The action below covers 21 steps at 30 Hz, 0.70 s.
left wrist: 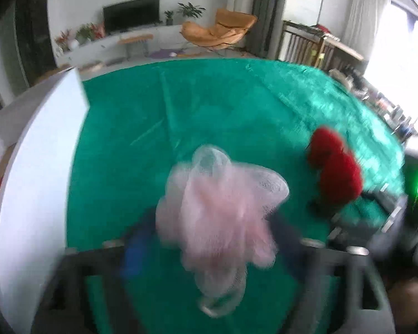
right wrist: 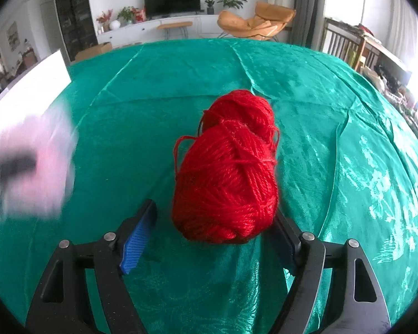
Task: Organize soft objects
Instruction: 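Grasp the pink bath puff with the left tool while the right tool holds the yarn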
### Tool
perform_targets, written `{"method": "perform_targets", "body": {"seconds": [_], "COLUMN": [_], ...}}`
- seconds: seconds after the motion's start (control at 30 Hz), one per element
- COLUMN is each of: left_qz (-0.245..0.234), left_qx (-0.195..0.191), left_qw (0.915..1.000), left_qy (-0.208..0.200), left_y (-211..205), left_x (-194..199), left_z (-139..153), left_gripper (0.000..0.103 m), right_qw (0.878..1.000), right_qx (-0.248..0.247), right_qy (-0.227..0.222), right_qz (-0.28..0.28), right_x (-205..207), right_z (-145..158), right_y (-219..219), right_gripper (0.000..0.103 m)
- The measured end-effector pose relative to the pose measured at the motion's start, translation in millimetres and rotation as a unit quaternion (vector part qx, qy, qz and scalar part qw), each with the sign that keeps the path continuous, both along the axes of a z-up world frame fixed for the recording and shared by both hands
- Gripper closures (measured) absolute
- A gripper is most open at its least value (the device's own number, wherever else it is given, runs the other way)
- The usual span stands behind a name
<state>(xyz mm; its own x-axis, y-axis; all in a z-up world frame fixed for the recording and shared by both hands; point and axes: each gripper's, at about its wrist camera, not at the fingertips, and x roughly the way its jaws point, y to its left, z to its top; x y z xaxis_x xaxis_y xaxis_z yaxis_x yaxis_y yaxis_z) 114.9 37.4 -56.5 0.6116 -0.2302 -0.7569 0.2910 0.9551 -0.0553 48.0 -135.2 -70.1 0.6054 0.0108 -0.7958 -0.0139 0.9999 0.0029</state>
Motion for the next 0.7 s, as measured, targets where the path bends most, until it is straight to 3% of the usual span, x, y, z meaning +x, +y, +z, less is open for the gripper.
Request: {"method": "perform_targets", "body": {"seconds": [0.07,0.13,0.2,0.33,0.5,0.6,0.63,0.67,0.7], "left_qz": [-0.003,-0.018,-0.028,-0.049,-0.032,0.001,0.001,-0.001,-0.006], "left_qx": [0.000,-0.027,-0.045,-0.055,-0.023,-0.021,-0.031,-0.042,-0.053], "left_qw": [1.0000,0.9994,0.9985,0.9973,0.9991,0.9998,0.9995,0.9991,0.9985], "left_qy": [0.000,0.015,0.013,-0.007,-0.014,0.004,0.008,0.009,0.014], "left_y": [4.5,11.5,15.2,13.8,1.7,1.5,2.6,4.2,5.2], "left_x": [-12.2,-18.6,-24.7,-33.8,-10.4,17.1,21.6,26.6,30.1], "left_z": [-11.8,-15.9,-11.9,0.3,-1.3,-10.3,-12.6,-13.5,-12.9], "left_gripper": [0.011,0.011,0.011,0.011,0.011,0.011,0.015,0.042,0.062], "right_qw": [1.000,0.999,0.997,0.994,0.991,0.992,0.991,0.989,0.986], "right_qx": [0.007,0.038,0.079,0.112,0.130,0.108,0.098,0.094,0.095], "right_qy": [0.009,0.015,0.018,0.015,0.013,0.051,0.084,0.111,0.133], "right_qz": [0.006,0.009,0.009,-0.013,-0.036,-0.032,-0.035,-0.041,-0.045], "right_x": [-7.7,-22.6,-42.1,-60.0,-31.6,9.5,28.0,40.3,50.4], "right_z": [2.0,6.7,13.5,29.9,57.7,56.2,45.6,34.9,23.0], "right_y": [-1.1,-6.7,-18.0,-40.8,-52.8,-42.8,-38.7,-36.5,-35.9], "right_gripper": [0.024,0.023,0.023,0.023,0.023,0.023,0.023,0.024,0.027]}}
